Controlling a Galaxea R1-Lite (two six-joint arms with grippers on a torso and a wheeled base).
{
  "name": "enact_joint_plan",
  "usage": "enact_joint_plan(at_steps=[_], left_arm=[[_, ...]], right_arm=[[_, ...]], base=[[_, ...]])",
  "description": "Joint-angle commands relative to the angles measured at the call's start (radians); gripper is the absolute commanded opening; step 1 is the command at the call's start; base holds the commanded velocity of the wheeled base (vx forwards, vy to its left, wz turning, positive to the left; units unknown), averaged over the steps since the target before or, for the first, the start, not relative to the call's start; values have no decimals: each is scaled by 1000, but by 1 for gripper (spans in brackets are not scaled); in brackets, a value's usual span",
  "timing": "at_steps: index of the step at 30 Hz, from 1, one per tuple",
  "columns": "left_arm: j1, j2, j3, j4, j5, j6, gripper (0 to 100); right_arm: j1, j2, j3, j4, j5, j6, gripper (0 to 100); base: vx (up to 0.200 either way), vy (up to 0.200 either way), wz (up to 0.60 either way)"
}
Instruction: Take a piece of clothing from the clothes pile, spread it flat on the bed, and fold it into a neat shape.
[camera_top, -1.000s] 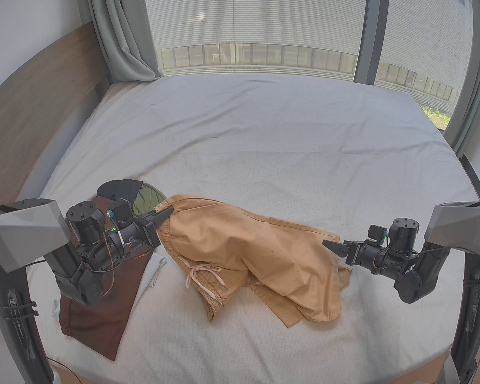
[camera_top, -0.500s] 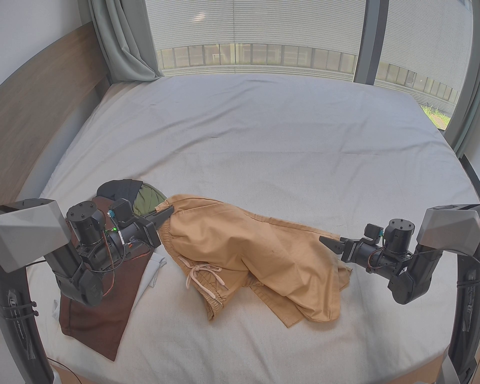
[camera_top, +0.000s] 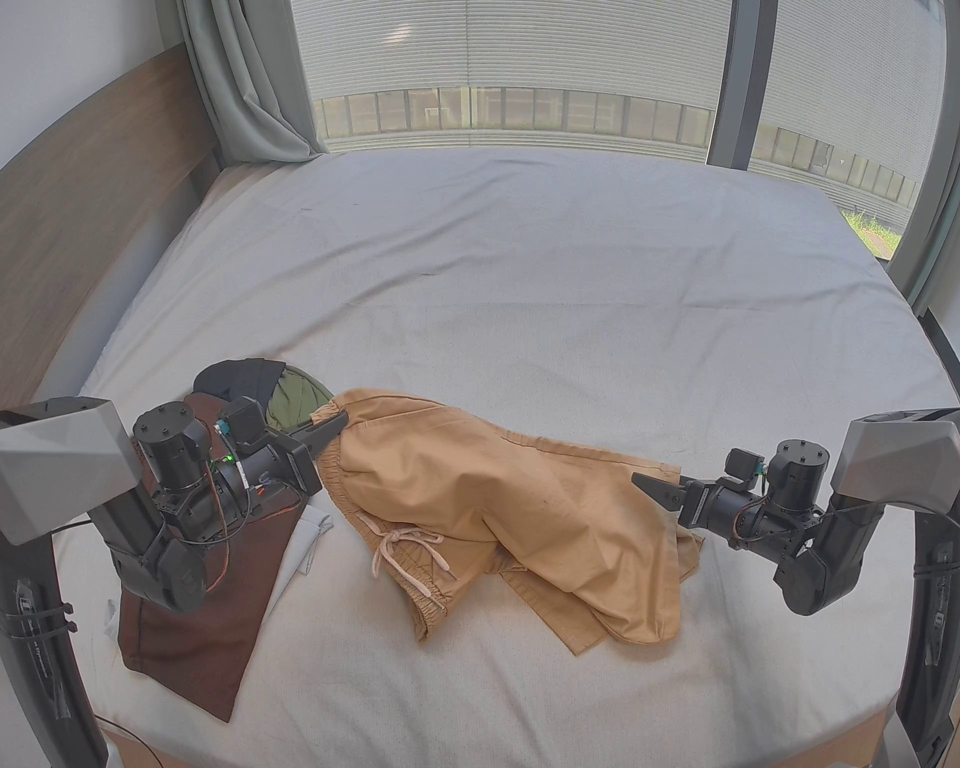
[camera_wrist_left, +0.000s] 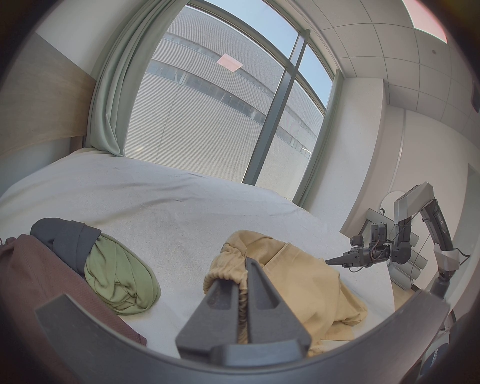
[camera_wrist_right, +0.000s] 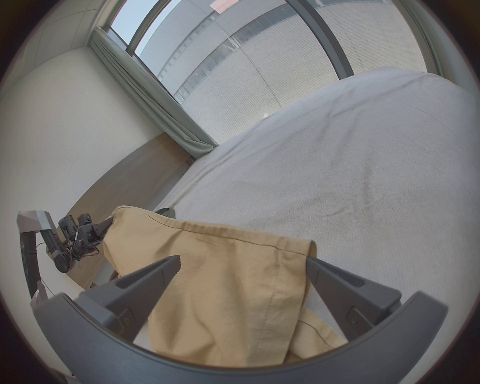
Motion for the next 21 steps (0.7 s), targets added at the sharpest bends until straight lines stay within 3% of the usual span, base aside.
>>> enact_joint_plan(at_steps=[1,7,21], left_arm=[[-1,0,0,-2,0,-1,0],[-1,0,0,-2,0,-1,0],[-3,-2,0,-2,0,-1,0]], right_arm=[[-2,-7,14,-28,20,2,100],[-13,-36,34,-54,95,52,100],[-11,37,-42,-55,98,120,100]], base=[[0,0,0],[0,0,0],[0,0,0]])
